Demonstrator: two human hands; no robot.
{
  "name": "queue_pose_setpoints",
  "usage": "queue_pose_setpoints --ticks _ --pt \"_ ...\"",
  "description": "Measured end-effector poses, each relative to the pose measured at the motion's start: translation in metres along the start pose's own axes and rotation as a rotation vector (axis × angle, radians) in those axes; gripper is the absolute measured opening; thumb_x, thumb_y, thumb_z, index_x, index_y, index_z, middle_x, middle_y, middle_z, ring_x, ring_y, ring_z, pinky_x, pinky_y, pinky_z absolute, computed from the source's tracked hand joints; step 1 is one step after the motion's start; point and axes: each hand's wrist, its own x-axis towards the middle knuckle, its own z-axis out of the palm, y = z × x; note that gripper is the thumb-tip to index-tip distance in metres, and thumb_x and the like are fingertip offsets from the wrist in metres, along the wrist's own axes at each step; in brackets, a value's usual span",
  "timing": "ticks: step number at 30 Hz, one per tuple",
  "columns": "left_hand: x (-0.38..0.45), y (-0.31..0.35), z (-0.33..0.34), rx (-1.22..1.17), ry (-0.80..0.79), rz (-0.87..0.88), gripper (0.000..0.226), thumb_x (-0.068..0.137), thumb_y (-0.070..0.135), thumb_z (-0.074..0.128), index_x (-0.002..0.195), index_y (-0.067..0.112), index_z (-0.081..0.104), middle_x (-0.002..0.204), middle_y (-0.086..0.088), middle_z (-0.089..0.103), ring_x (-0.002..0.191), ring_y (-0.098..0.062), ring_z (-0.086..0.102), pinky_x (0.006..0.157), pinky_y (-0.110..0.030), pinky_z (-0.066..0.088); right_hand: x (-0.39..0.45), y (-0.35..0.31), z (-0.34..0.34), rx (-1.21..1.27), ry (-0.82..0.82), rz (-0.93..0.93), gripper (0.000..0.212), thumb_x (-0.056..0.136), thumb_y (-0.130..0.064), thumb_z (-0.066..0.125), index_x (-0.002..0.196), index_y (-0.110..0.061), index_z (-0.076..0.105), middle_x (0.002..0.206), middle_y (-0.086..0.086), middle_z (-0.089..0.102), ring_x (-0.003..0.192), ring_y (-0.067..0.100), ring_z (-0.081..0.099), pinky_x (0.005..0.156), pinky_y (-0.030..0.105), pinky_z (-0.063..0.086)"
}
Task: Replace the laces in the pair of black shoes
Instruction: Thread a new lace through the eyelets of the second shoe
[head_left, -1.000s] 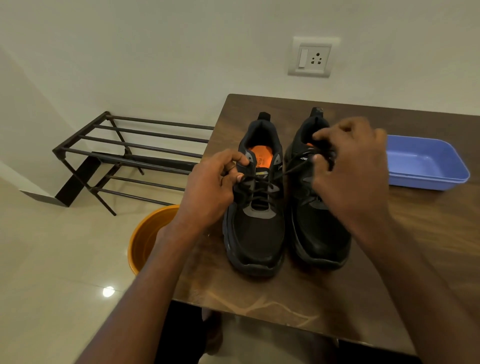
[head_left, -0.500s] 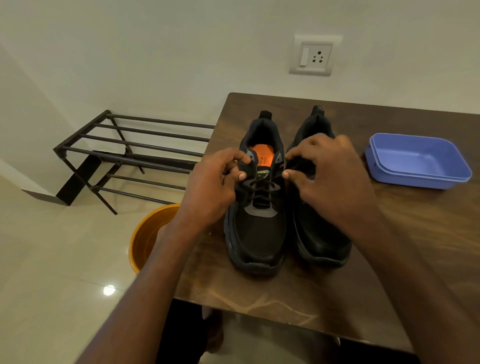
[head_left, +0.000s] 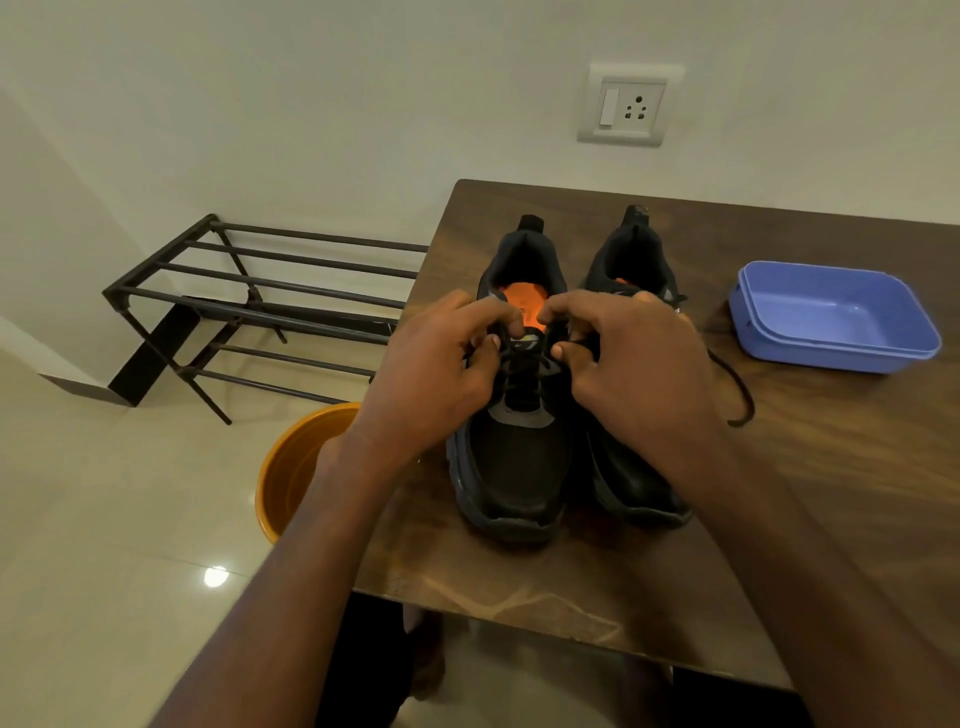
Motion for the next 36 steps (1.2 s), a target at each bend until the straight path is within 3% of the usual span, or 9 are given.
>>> queue_pose_setpoints --ticks 5,10,15,20,23,28,31,33,36 --pt "-0.002 -0.003 0.001 -0.025 0.027 0.01 0.021 0.099 0.017 0.061 0.117 0.027 0.067 0.099 0.011 0.055 0.089 -0.003 0.053 0.076 -0.013 0.04 -0.001 0.001 -0.001 0.0 0.034 0.033 0.036 0.093 -0.026 0.072 0.127 -0.038 0.068 0.101 -0.009 0.073 0.103 0.02 0.061 0.092 0.05 0.053" --pt "0.0 0.007 -0.002 -0.172 0.276 0.013 0.018 0.106 0.026 0.056 0.118 0.018 0.066 0.095 0.006 0.063 0.089 -0.012 0.061 0.078 -0.026 0.052 -0.002 -0.005 -0.016 0.433 -0.065 0.12 0.017 0.097 -0.025 0.071 0.113 -0.025 0.073 0.074 -0.007 0.073 0.071 0.002 0.069 0.068 0.017 0.056" --pt "0.0 0.035 -0.004 -0.811 0.186 -0.171 0.043 0.114 0.028 0.032 0.121 -0.001 0.062 0.09 -0.016 0.072 0.084 -0.024 0.072 0.073 -0.031 0.059 -0.005 -0.021 -0.05 1.224 -0.134 0.189 0.019 0.098 -0.009 0.064 0.115 -0.011 0.072 0.096 0.003 0.08 0.068 0.011 0.065 0.05 0.018 0.043" --pt "0.0 0.059 -0.007 -1.019 0.064 -0.226 0.053 0.114 0.04 0.021 0.143 0.012 0.055 0.121 -0.01 0.073 0.114 -0.026 0.07 0.098 -0.048 0.057 -0.004 -0.03 -0.062 1.555 -0.133 0.219 0.025 0.1 -0.008 0.055 0.124 -0.01 0.064 0.116 0.009 0.077 0.076 0.014 0.072 0.054 0.019 0.045" --pt "0.0 0.058 -0.01 -1.067 0.021 -0.168 0.042 0.111 0.032 0.041 0.144 0.008 0.052 0.108 -0.014 0.073 0.1 -0.025 0.072 0.09 -0.043 0.057 -0.003 -0.027 -0.069 1.6 -0.111 0.234 0.021 0.101 -0.011 0.054 0.119 -0.013 0.065 0.12 0.009 0.076 0.08 0.012 0.074 0.055 0.017 0.048" --pt "0.002 0.044 -0.024 -1.272 0.048 -0.221 0.032 0.104 0.013 0.053 0.134 0.003 0.053 0.069 -0.001 0.05 0.061 -0.013 0.054 0.065 -0.029 0.053 0.001 -0.002 -0.068 1.387 0.167 0.445 0.011 0.1 -0.013 0.061 0.108 -0.018 0.068 0.102 0.005 0.079 0.066 0.01 0.066 0.051 0.019 0.044" --pt "0.002 0.03 -0.03 -1.286 0.137 -0.287 0.027 0.107 0.011 0.048 0.132 0.006 0.054 0.072 0.001 0.05 0.064 -0.012 0.046 0.06 -0.025 0.047 -0.002 0.022 -0.057 0.492 0.292 0.541 0.016 0.096 -0.015 0.062 0.104 -0.025 0.072 0.094 -0.004 0.075 0.082 0.012 0.067 0.068 0.031 0.051" --pt "0.002 0.027 -0.027 -1.217 0.153 -0.303 0.023 0.106 0.012 0.051 0.129 0.008 0.056 0.072 0.0 0.053 0.061 -0.012 0.045 0.059 -0.023 0.045 -0.007 0.02 -0.05 0.009 0.248 0.434 0.022 0.095 -0.018 0.064 0.115 -0.024 0.071 0.118 0.003 0.062 0.11 0.022 0.057 0.08 0.031 0.041" --pt "0.002 0.031 -0.019 -1.172 0.114 -0.289 0.019 0.104 0.012 0.056 0.123 0.01 0.057 0.073 -0.001 0.057 0.057 -0.012 0.045 0.054 -0.021 0.042 -0.008 -0.006 -0.041 0.16 0.243 0.077 0.023 0.098 -0.028 0.065 0.12 -0.026 0.071 0.121 -0.004 0.058 0.111 0.012 0.051 0.085 0.022 0.04"
